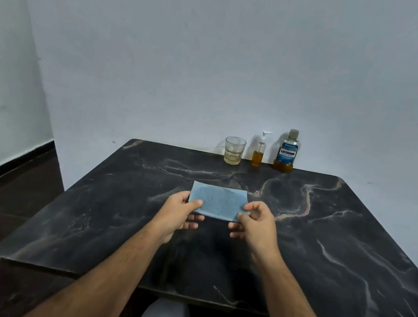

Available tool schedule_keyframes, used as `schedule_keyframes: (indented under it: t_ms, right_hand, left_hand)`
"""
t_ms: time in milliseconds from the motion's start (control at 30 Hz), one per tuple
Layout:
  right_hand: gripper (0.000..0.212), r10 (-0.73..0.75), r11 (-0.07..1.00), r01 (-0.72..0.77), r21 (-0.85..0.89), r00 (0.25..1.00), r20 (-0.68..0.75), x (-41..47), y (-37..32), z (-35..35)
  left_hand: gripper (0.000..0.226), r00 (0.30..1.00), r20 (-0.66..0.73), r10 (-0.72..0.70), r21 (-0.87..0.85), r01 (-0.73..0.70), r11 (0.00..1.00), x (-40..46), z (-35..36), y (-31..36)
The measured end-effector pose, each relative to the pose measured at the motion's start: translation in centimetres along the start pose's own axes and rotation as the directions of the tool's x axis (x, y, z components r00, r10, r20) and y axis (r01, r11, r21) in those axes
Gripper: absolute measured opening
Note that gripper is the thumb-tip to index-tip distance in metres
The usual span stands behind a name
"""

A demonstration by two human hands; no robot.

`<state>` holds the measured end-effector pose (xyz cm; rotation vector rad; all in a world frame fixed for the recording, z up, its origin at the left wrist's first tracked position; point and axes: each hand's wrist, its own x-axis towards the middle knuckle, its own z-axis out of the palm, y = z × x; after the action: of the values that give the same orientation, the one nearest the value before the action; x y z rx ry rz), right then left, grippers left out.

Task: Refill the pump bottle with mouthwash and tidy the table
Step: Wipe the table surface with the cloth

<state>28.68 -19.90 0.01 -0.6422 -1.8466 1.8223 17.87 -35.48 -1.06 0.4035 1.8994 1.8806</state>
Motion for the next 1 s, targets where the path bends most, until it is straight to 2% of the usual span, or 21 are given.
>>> schedule_keyframes:
  t_ms: [167,433,600,733,1000]
  right_hand:
    - [0.010,0.031,0.999,-0.032,-0.024,0.999,-0.037,5.1,0.0,2.7]
    - [0.020,0.078,0.996,-0.081,-0.032,0.994,-0.073,16.9,0.8,7.5]
    - [0.026,0.102,0.994,-0.105,-0.042,0.992,-0.070,23.8,2.5,10.0]
    - [0.030,0.124,0.990,-0.127,-0.057,0.991,-0.048,28.7,4.0,11.8]
    - [0.032,0.096,0.984,-0.102,-0.143,0.994,-0.051,35.3,5.2,13.5]
  left_hand:
    - [0.028,1.000,-0.006,-0.026,0.081,0.027,0.996,5.2,-1.8,0.9]
    - [0.034,0.976,-0.213,0.036,0.126,-0.009,0.992,16.6,-4.0,1.0]
    - [0.036,0.947,-0.308,0.090,0.292,0.004,0.956,23.7,-5.4,0.6]
    - [0.036,0.927,-0.346,0.144,0.413,0.013,0.911,28.4,-6.3,0.3]
    - [0.039,0.917,-0.349,0.195,0.549,0.031,0.835,34.0,-6.5,0.1]
